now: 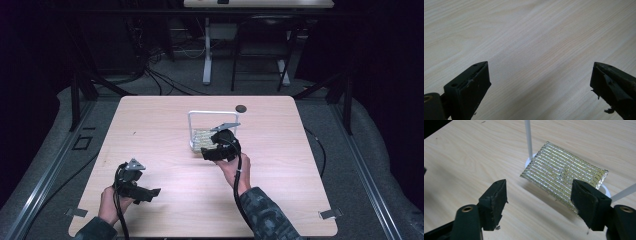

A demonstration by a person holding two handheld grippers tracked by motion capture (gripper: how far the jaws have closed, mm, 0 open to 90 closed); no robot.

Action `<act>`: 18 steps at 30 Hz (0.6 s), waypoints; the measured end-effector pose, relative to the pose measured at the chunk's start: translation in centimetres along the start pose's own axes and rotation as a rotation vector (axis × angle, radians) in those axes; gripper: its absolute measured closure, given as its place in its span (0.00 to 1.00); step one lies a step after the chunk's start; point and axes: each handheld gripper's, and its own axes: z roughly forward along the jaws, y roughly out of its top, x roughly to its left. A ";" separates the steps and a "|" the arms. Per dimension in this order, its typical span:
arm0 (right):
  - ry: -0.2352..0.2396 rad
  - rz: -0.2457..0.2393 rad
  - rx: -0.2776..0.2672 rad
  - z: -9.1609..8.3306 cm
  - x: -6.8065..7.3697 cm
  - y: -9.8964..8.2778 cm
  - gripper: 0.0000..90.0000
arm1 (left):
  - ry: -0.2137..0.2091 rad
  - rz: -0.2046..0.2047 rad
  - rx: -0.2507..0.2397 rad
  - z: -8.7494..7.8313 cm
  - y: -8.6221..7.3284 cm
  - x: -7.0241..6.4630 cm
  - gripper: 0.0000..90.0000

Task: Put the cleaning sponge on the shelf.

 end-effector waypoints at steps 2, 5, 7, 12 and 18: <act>0.011 -0.007 0.010 -0.7 0.1 -0.1 0.26 | -0.003 0.002 0.002 0.0 0.0 0.0 0.03; 0.016 -0.022 0.016 -1.6 0.2 -0.2 0.23 | -0.005 0.003 0.006 0.1 0.0 0.0 0.03; 0.016 -0.028 0.020 -2.2 0.2 -0.4 0.21 | -0.005 0.002 0.005 0.1 0.0 0.0 0.03; 0.016 -0.048 0.024 -3.5 0.0 -1.2 0.18 | -0.005 0.002 0.003 0.1 0.0 0.0 0.03; 0.006 -0.059 0.025 -5.0 -0.8 -2.2 0.17 | -0.007 0.004 0.008 0.1 0.1 -0.1 0.03</act>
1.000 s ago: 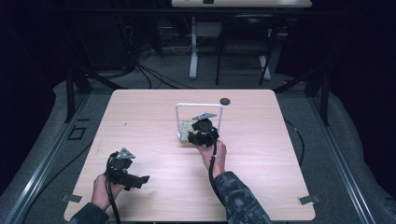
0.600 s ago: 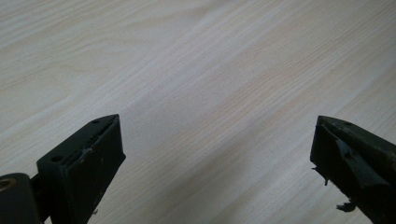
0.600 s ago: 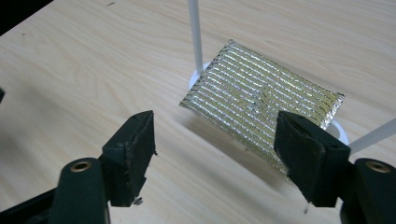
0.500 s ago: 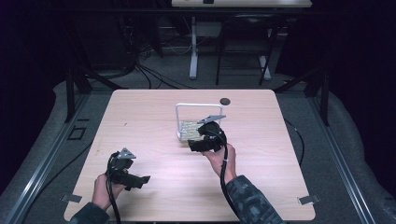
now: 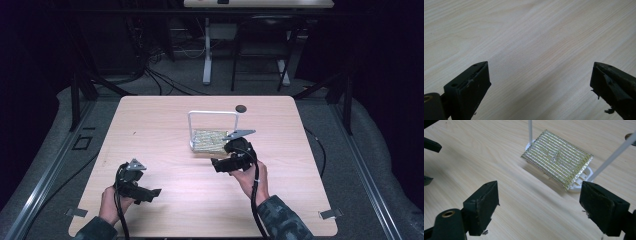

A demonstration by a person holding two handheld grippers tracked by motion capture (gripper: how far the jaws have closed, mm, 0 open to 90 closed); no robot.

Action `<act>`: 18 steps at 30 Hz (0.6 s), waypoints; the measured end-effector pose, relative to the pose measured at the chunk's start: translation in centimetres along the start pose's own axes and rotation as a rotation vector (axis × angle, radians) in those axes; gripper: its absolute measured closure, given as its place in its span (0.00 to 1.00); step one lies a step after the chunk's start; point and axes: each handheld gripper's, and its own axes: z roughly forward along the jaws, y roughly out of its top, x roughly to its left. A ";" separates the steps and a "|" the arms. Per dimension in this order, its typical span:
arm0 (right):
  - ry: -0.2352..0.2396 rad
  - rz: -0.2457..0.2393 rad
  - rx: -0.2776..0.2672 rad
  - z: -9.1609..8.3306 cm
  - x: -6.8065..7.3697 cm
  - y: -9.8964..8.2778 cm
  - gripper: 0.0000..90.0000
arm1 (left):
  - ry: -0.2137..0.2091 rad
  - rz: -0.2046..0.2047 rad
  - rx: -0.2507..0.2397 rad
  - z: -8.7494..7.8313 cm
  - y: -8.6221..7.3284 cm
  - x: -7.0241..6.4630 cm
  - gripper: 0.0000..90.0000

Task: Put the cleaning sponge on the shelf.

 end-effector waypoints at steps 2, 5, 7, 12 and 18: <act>-0.005 0.005 0.003 -0.5 -0.3 -0.4 0.16 | 0.004 -0.001 -0.002 0.0 0.0 0.0 0.03; -0.013 0.006 0.007 -1.1 -0.9 -1.0 0.16 | -0.001 0.001 0.002 0.1 0.0 0.0 0.03; -0.020 0.009 0.010 -1.6 -1.2 -1.5 0.16 | -0.001 0.002 0.005 0.1 0.0 0.0 0.03; -0.033 0.015 0.025 -2.7 -2.2 -2.8 0.16 | -0.003 0.005 0.012 0.2 0.0 0.0 0.03; -0.055 0.044 0.039 -3.8 -3.7 -4.6 0.09 | -0.001 0.007 0.011 0.3 0.1 -0.1 0.03</act>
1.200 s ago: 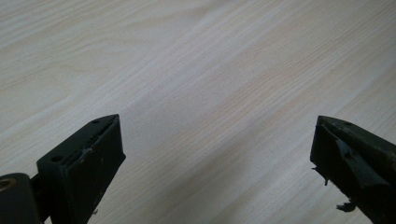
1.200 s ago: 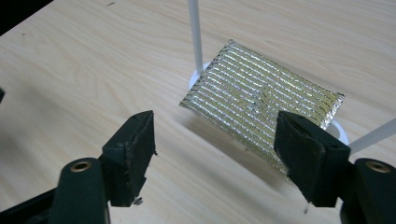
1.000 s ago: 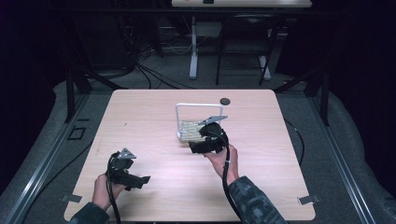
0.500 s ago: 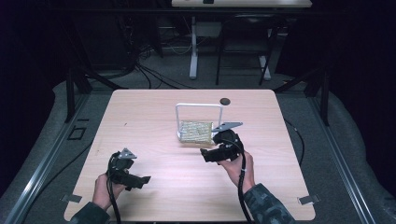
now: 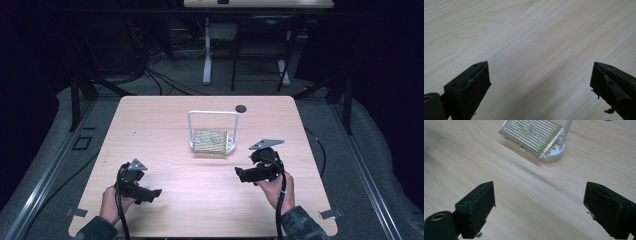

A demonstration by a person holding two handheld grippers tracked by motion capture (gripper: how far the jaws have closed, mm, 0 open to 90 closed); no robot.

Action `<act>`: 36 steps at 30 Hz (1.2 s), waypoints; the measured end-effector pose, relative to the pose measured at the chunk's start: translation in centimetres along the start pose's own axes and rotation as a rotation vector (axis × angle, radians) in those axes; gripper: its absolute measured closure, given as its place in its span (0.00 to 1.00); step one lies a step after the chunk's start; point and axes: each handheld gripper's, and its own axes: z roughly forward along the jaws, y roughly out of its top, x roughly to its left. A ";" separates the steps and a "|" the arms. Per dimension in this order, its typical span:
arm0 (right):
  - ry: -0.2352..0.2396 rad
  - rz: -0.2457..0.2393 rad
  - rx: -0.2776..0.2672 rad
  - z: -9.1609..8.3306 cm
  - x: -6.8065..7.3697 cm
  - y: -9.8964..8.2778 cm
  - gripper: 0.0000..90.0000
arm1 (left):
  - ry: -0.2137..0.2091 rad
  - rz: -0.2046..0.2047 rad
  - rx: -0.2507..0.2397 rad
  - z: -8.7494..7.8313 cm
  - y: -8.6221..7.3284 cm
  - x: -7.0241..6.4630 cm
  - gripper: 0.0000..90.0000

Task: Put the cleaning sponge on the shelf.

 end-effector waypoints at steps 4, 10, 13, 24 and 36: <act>-0.023 0.022 0.012 -0.5 -1.1 -1.4 0.07 | -0.001 0.002 0.002 0.0 0.0 0.0 0.03; -0.049 0.067 0.034 -1.2 -2.9 -3.8 0.03 | 0.001 0.003 0.004 0.1 0.0 0.0 0.03; -0.058 0.080 0.055 -1.4 -3.6 -4.7 0.00 | 0.000 0.005 0.007 0.0 0.0 0.0 0.03; -0.082 0.146 0.142 -0.7 -6.4 -8.0 0.00 | -0.012 0.011 0.015 0.2 0.1 0.0 0.03; -0.083 0.145 0.194 0.0 -6.9 -8.4 0.02 | -0.005 0.012 0.018 0.2 0.1 0.1 0.03</act>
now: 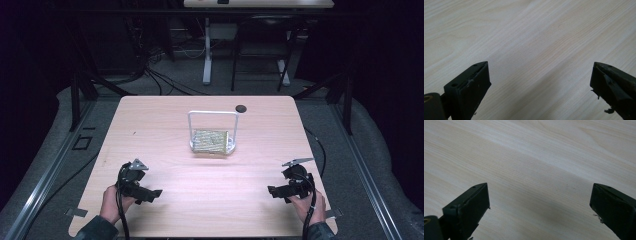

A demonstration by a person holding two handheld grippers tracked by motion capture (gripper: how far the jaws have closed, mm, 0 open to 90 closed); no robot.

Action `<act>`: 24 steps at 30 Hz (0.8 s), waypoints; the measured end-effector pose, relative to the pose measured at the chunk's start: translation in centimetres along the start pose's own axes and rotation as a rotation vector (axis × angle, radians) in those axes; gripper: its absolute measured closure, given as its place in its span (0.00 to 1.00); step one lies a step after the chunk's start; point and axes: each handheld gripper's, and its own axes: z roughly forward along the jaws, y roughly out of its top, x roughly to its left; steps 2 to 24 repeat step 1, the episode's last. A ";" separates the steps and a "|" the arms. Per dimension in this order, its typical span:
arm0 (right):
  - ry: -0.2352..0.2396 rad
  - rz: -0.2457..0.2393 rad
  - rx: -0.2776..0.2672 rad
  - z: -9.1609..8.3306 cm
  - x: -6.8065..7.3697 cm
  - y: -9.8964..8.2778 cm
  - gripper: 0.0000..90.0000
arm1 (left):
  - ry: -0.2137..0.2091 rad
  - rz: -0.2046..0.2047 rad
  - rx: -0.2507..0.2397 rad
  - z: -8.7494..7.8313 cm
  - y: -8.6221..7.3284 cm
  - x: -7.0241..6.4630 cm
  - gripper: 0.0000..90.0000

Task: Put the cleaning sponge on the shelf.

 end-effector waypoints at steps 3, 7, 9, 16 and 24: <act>0.002 -0.001 0.003 0.1 0.0 0.0 0.02 | -0.007 -0.001 0.001 0.0 0.0 0.0 0.03; 0.002 -0.001 0.003 0.1 0.0 0.0 0.02 | -0.007 -0.001 0.001 0.0 0.0 0.0 0.03; 0.002 -0.001 0.003 0.1 0.0 0.0 0.02 | -0.007 -0.001 0.001 0.0 0.0 0.0 0.03; 0.002 -0.001 0.003 0.1 0.0 0.0 0.02 | -0.007 -0.001 0.001 0.0 0.0 0.0 0.03; 0.002 -0.001 0.003 0.1 0.0 0.0 0.02 | -0.007 -0.001 0.001 0.0 0.0 0.0 0.03</act>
